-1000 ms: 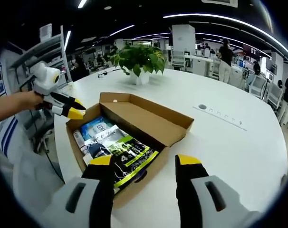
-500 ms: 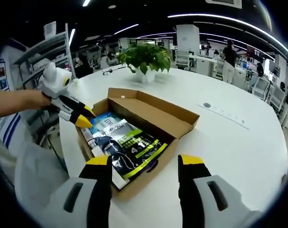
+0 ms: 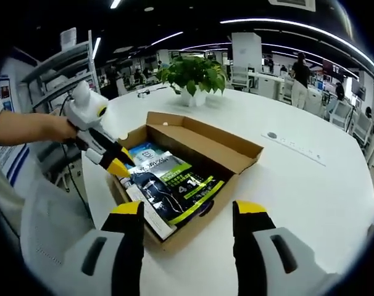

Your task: Operate the shoe box by opening the lid, removing the specified soft item, and placing it in the target area until the item is outside and the box remains undamaged.

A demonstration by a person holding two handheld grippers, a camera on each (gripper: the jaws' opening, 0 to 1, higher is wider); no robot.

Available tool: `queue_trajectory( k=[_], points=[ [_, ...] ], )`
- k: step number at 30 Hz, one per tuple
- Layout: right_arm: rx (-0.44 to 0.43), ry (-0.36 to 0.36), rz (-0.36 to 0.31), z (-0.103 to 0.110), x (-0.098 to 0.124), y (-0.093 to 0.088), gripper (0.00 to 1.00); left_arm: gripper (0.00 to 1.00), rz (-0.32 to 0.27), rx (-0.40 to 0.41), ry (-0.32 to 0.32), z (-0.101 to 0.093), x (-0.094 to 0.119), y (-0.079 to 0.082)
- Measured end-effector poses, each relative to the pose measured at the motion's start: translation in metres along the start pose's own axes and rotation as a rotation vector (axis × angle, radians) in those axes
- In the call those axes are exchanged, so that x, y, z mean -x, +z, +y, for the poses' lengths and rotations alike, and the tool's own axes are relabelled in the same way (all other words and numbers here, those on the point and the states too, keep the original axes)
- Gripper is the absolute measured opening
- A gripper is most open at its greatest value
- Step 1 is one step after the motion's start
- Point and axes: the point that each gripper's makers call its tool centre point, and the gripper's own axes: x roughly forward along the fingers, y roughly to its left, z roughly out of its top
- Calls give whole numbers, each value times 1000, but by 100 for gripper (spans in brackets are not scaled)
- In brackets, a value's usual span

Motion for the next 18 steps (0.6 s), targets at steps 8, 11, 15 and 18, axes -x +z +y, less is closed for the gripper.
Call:
queue_trajectory(
  k=[8, 11, 15, 18],
  points=[
    [-10, 43, -40, 9, 1, 4, 56, 23, -13, 112, -74, -9, -6, 1],
    [-10, 46, -40, 10, 1, 4, 55, 20, -34, 215, -101, -8, -10, 4],
    [-24, 54, -42, 9, 2, 3, 54, 18, -27, 326, -119, -6, -13, 6],
    [-34, 57, -38, 10, 2, 2, 53, 14, -40, 368, -133, -7, -14, 9]
  ],
)
